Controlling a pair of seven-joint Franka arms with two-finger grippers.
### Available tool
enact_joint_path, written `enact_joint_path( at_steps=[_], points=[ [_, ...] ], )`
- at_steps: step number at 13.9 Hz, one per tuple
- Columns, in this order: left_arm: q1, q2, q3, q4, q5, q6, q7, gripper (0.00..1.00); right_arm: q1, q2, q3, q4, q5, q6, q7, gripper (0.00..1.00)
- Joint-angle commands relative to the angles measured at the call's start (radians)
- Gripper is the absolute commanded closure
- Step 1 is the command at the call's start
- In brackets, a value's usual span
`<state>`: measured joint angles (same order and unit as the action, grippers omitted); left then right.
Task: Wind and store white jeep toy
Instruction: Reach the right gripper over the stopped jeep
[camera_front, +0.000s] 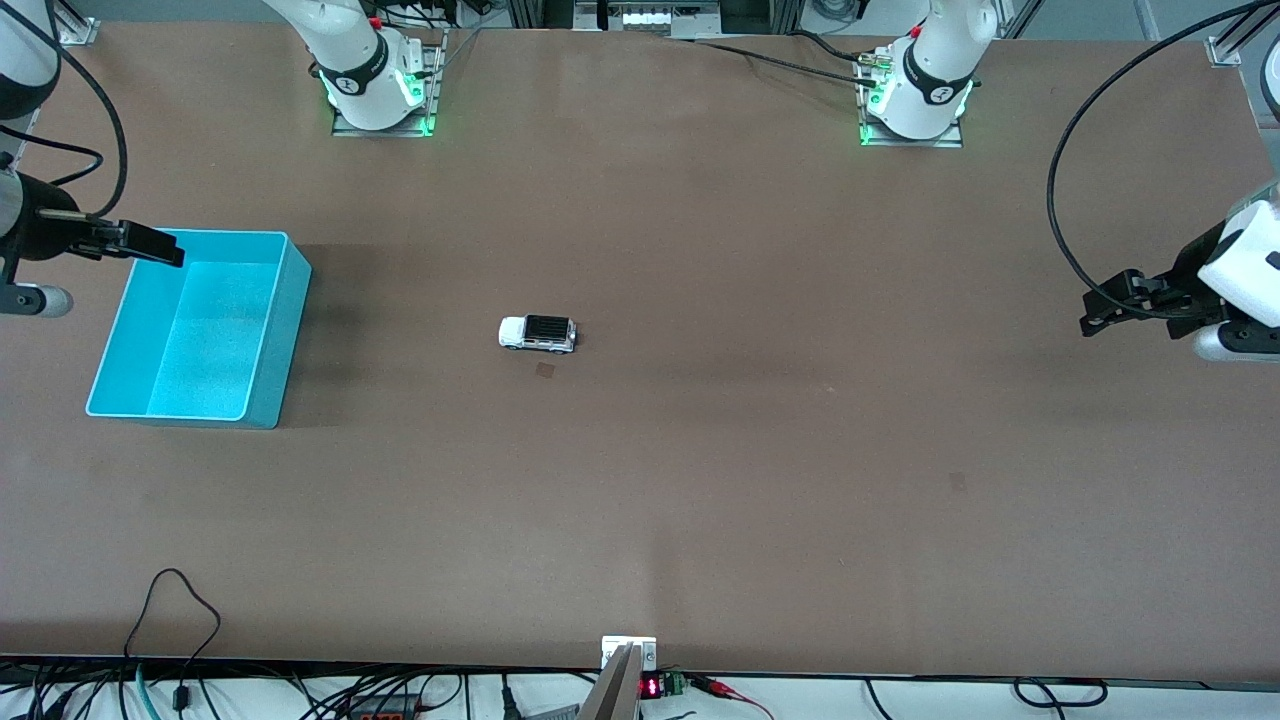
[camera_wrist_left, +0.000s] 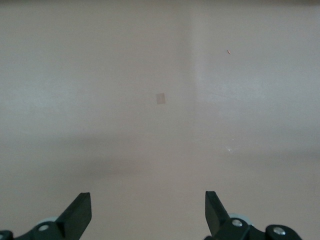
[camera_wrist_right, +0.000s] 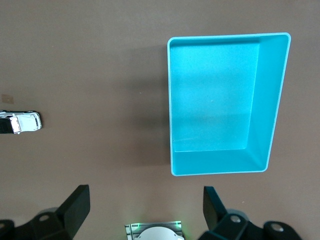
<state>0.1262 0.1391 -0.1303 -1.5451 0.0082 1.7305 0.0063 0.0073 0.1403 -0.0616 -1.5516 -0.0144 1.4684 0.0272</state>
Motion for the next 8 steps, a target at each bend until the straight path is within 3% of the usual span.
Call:
enact_joint_path(
  at_steps=[1, 3, 8],
  points=[
    [-0.022, -0.012, 0.032, 0.014, -0.025, -0.049, 0.0, 0.0, 0.0, 0.03, 0.0, 0.012, -0.001, -0.02, -0.009, 0.0],
    [-0.017, -0.013, 0.028, 0.052, -0.025, -0.092, -0.002, 0.0, 0.002, 0.041, 0.0, 0.01, -0.001, -0.046, -0.003, 0.0],
    [-0.011, -0.024, 0.028, 0.04, -0.025, -0.089, 0.001, 0.0, 0.0, 0.05, 0.0, -0.016, -0.001, -0.092, 0.017, 0.0]
  ],
)
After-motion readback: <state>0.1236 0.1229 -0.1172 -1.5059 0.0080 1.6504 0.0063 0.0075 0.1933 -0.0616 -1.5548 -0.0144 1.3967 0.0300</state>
